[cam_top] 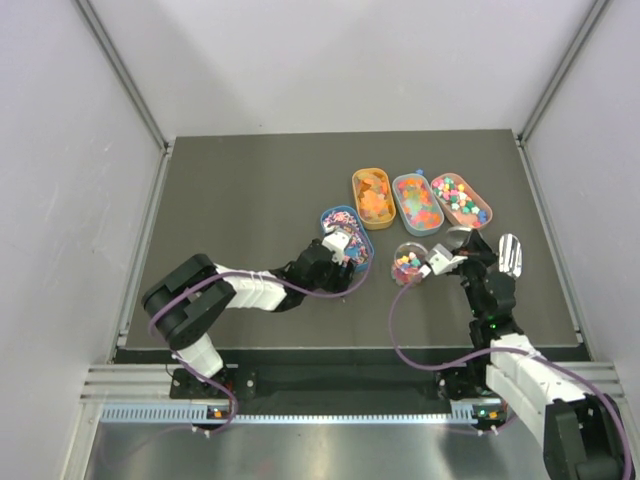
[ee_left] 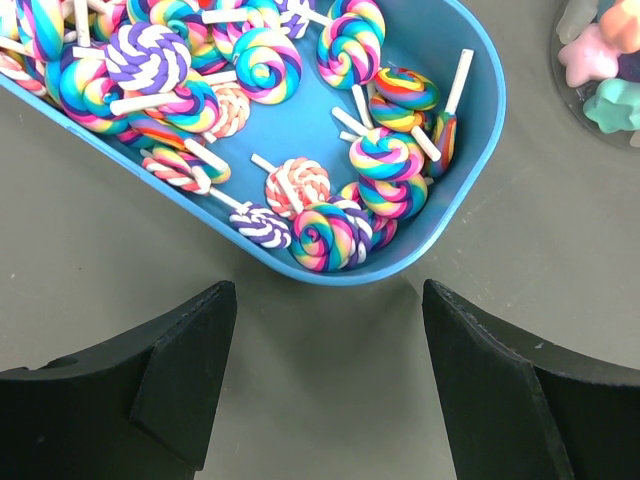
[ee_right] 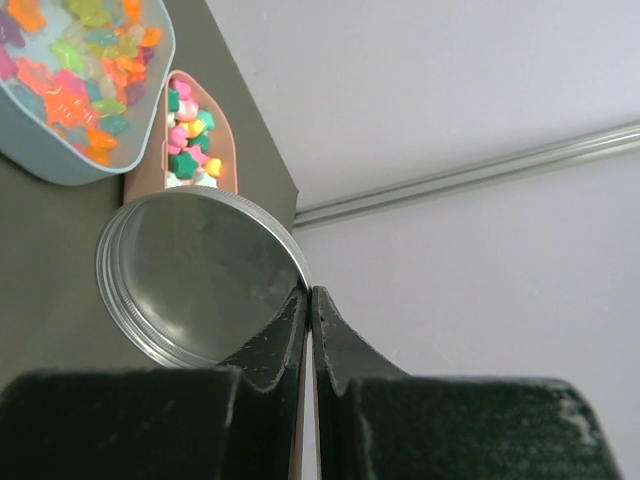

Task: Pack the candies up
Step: Pick up the bottle lid at the center of the board.

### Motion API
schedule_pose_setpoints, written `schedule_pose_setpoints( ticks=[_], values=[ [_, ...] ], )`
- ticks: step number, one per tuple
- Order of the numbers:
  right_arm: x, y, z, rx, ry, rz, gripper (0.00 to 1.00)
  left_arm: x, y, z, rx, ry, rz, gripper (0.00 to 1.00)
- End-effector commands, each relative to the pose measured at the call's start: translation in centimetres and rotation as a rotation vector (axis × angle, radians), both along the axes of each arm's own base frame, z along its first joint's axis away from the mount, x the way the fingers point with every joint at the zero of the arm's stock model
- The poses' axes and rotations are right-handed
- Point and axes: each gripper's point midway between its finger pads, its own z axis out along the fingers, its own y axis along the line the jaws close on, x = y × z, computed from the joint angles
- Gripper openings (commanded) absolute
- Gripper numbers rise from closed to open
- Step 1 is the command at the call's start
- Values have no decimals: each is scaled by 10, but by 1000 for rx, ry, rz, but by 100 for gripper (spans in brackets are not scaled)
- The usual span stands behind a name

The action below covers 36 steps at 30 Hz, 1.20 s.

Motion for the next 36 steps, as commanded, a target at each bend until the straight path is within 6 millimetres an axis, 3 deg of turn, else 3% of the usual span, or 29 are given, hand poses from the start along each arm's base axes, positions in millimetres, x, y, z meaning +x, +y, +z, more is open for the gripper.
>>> schedule_pose_setpoints(
  ticks=[1,5,11,17,26,36],
  values=[
    [-11,7,-22,22,28,36,0,-48,43,-58,170,217,-14,80],
    [-23,18,-59,-41,107,110,0,-48,45,-56,158,198,-12,80],
    [-37,21,-98,-80,212,143,0,-45,43,-50,127,167,-11,80],
    [-39,21,-111,-89,271,144,0,-46,42,-47,98,146,-20,80],
    [-57,19,-152,-133,438,165,0,-45,42,-46,103,134,-18,80],
    [-65,11,-168,-150,513,135,0,-43,43,-48,107,121,-17,80]
  ],
)
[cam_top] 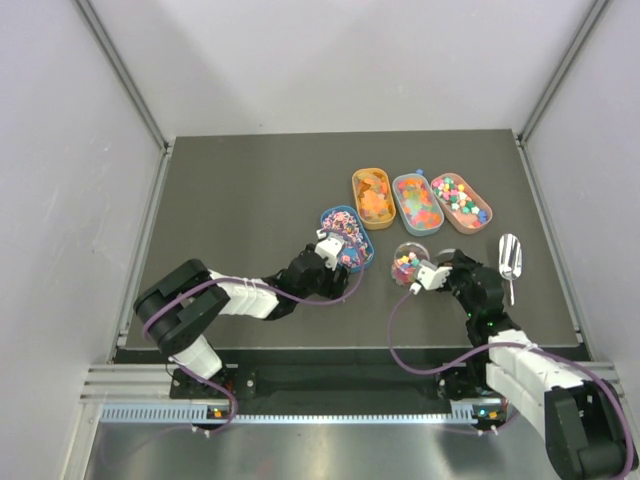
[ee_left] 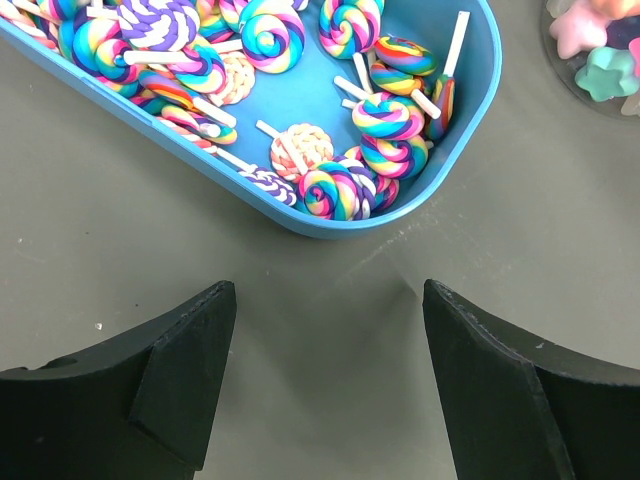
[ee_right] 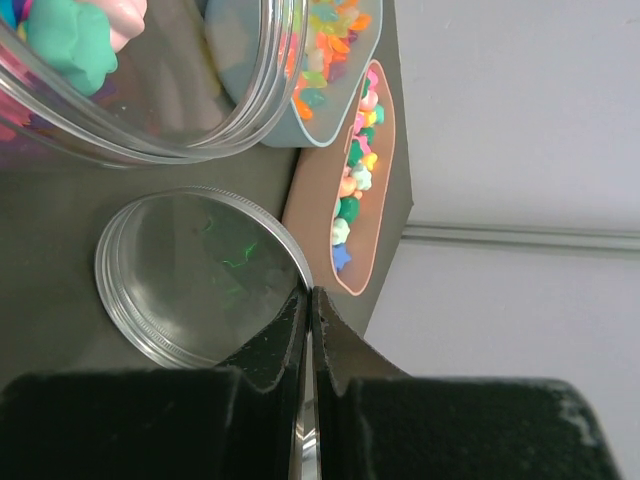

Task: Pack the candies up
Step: Pick up the bottle lid at the center of the board.

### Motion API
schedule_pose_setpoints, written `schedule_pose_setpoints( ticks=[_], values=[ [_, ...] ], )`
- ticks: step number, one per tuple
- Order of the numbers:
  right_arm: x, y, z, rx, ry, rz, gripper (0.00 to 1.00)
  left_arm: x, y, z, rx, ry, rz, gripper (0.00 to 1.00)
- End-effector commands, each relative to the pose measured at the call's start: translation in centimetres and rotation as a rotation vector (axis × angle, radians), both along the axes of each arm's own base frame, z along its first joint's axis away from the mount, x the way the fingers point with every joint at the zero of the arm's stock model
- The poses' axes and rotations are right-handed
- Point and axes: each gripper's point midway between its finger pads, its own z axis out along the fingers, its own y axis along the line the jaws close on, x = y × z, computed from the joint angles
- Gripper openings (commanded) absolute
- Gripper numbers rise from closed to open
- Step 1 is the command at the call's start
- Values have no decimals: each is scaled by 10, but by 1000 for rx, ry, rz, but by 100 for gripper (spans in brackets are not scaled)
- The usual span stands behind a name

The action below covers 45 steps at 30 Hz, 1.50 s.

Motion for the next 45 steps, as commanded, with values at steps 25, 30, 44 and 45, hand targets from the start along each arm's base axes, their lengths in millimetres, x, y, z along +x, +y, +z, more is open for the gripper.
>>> schedule_pose_setpoints(
  ticks=[25,30,44,45],
  values=[
    [-104,15,-12,-32,213,208,44,-40,29,-48,159,125,-61,80],
    [-93,19,41,155,206,126,43,-38,30,-53,190,148,-50,80],
    [-102,30,67,295,294,116,45,-37,30,-59,207,162,-45,80],
    [-107,31,60,273,332,135,42,-38,31,-61,214,166,-42,80]
  ],
)
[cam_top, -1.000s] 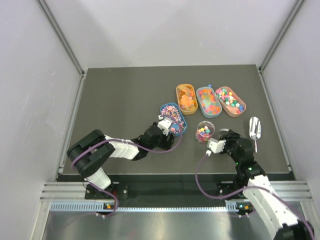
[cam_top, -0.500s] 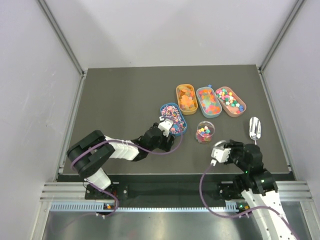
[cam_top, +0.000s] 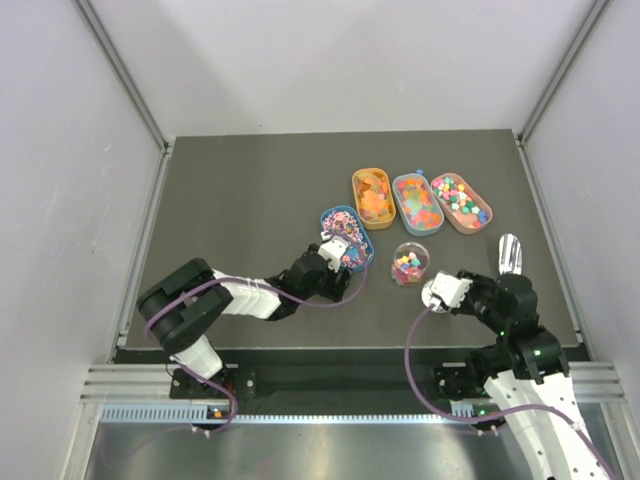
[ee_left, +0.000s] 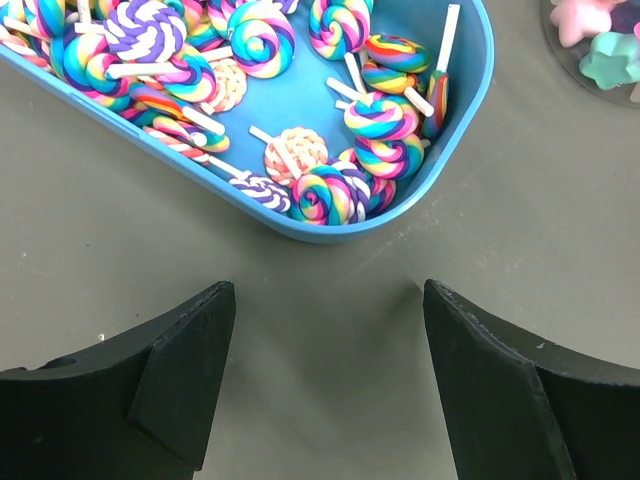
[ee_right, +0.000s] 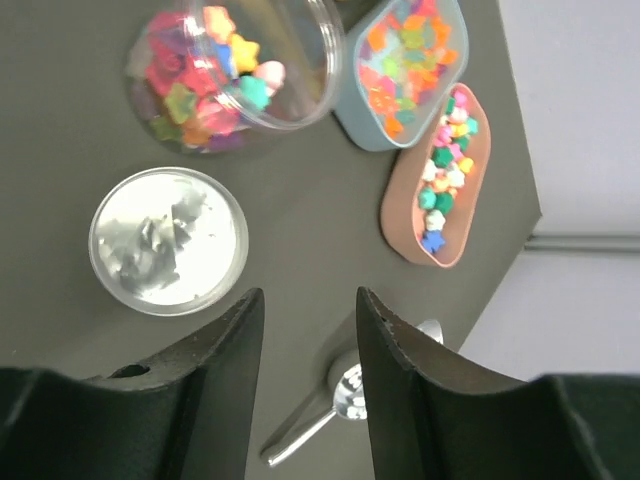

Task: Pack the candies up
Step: Pick up the bottle lid at the center of the board.

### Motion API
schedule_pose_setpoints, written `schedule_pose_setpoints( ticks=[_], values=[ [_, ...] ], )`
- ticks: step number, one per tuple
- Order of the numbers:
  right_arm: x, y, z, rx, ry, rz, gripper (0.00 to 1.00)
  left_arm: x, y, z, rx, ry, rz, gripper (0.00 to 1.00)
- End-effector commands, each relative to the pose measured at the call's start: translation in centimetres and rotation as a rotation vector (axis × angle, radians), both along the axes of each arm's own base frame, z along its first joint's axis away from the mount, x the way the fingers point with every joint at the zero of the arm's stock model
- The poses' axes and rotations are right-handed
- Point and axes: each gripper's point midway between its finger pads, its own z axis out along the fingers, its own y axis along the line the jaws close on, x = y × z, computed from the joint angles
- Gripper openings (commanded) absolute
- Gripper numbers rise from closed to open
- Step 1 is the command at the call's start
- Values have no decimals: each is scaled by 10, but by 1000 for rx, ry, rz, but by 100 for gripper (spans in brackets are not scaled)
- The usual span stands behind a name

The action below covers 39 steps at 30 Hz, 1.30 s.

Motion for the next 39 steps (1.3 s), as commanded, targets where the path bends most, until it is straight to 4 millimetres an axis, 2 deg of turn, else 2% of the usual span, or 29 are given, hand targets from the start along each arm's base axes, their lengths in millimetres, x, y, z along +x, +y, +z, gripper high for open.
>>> schedule_pose_setpoints(
  ticks=[1,2,3,5,6,8,11,13,15,20,22,31,34,39],
  values=[
    [-12,15,5,-22,22,128,40,-36,34,-58,181,197,-2,80],
    [-13,15,-3,-51,51,150,39,-37,35,-59,187,202,-2,80],
    [-12,14,-9,-79,66,161,28,-37,34,-59,187,204,-1,80],
    [-11,14,-31,-147,122,212,17,-36,34,-61,189,209,5,80],
    [-11,16,-38,-158,139,234,6,-35,35,-62,195,208,13,80],
    [-10,27,-53,-149,186,304,1,-34,35,-62,196,206,18,80],
    [-8,41,-66,-117,239,373,3,-31,37,-60,203,194,32,80],
    [-9,45,-72,-119,271,407,8,-29,37,-58,201,190,36,80],
    [-12,47,-83,-120,344,431,10,-29,36,-59,200,189,36,81],
    [-26,61,-89,-72,462,541,13,-28,37,-63,203,189,40,81],
    [-31,64,-91,-65,490,572,19,-28,37,-64,207,187,41,81],
    [-41,59,-103,-71,539,568,22,-26,38,-63,210,181,45,81],
    [-40,56,-109,-71,553,529,22,-27,37,-63,209,185,43,81],
    [-26,53,-113,-79,497,472,23,-28,37,-64,202,192,40,81]
  ],
)
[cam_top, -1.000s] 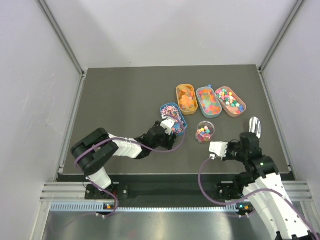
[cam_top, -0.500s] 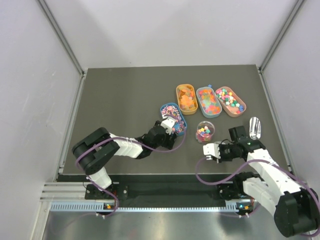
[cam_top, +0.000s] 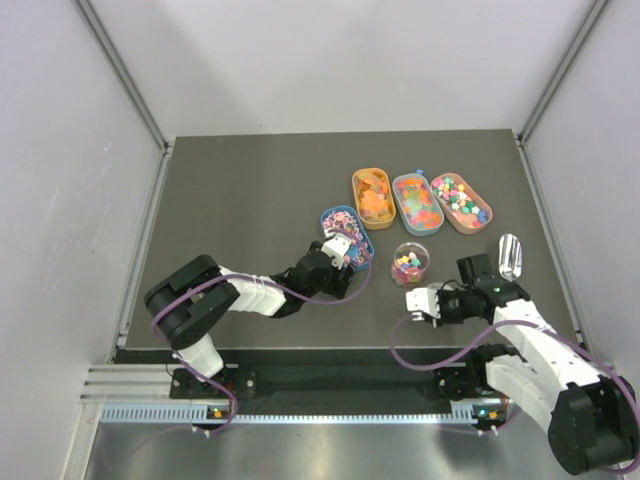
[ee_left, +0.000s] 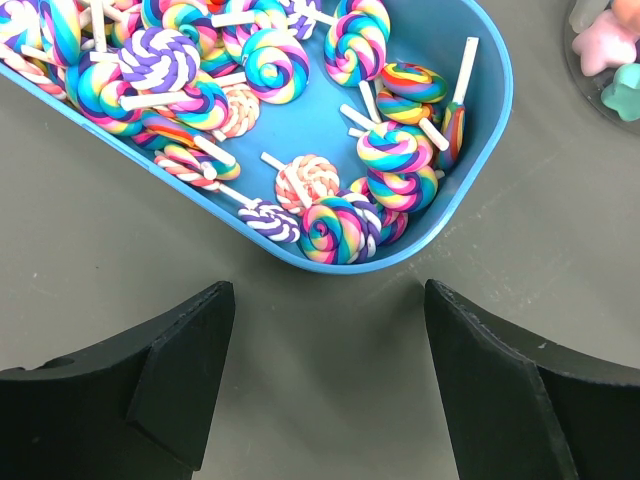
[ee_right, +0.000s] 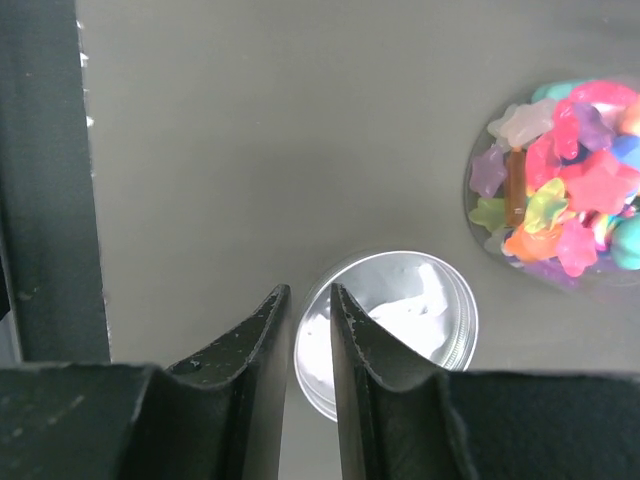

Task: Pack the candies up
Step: Pick up the bottle lid at the center of the board.

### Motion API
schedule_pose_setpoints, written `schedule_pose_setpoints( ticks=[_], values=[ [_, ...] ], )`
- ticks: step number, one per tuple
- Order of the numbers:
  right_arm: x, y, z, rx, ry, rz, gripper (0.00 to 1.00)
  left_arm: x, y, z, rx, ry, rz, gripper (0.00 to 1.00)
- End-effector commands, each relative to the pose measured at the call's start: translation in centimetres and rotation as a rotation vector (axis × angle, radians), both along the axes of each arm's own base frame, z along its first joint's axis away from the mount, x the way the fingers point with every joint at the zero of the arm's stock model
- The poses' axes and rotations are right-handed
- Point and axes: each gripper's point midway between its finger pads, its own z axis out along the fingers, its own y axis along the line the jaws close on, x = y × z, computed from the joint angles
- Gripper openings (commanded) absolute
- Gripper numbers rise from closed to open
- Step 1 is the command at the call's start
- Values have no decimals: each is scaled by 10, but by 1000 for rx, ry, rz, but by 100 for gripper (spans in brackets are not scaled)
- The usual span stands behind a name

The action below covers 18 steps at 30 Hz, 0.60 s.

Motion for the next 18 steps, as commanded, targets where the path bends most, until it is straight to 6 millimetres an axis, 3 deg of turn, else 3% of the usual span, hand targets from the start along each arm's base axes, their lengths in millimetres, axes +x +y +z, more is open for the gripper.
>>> schedule_pose_setpoints(
  ticks=[1,7,9,13,15,18],
  values=[
    [11,3,0,16,-48,-24,23,-40,40,-62,178,211,6,81],
    [10,-6,-18,-56,22,-34,21,-40,39,-60,169,207,4,81],
    [12,-7,-19,-62,37,-46,9,-41,40,-60,171,207,5,81],
    [18,-9,-22,-73,39,-77,7,-39,40,-58,169,203,8,81],
    [22,-10,-19,-80,28,-93,0,-39,41,-58,170,202,7,81],
    [29,-16,-2,-100,-2,-128,0,-39,40,-57,183,207,5,81]
  ],
)
